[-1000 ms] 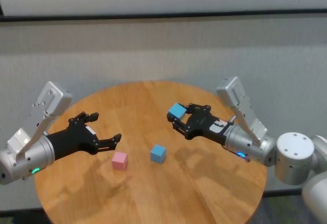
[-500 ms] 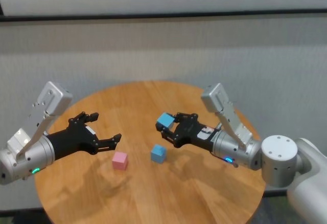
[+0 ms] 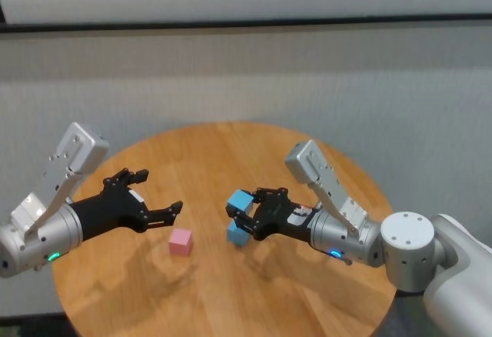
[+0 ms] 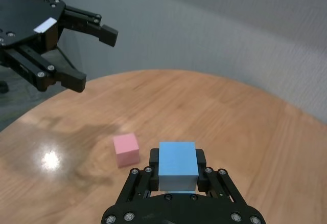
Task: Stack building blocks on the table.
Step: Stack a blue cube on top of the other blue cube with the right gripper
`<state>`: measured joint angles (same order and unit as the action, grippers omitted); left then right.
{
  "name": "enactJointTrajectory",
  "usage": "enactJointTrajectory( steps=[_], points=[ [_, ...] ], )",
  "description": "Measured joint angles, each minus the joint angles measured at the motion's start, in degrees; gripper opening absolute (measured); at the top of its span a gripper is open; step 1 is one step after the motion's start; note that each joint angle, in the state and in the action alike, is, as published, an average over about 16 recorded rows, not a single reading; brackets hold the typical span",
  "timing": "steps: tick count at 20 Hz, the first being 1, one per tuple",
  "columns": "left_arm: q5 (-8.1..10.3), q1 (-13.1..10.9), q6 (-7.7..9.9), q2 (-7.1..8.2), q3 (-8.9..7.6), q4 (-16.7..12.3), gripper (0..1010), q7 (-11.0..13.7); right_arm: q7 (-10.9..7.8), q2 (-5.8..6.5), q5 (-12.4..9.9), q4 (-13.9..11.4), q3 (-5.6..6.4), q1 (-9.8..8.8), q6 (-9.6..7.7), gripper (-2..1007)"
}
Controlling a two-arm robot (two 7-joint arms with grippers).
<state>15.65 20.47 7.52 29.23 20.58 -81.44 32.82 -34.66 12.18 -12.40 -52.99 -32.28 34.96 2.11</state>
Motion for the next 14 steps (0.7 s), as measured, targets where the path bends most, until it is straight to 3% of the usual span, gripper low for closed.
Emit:
enactJointTrajectory(
  steps=[6, 14],
  points=[
    [0.0, 0.0, 0.0, 0.0, 0.0, 0.0, 1002, 0.0, 0.17, -0.37, 0.48, 1.02, -0.36, -0.06, -0.53, 372],
    [0.0, 0.0, 0.0, 0.0, 0.0, 0.0, 1002, 0.0, 0.2, -1.46, 0.88, 4.41, -0.22, 0.69, 0.18, 372]
  ],
)
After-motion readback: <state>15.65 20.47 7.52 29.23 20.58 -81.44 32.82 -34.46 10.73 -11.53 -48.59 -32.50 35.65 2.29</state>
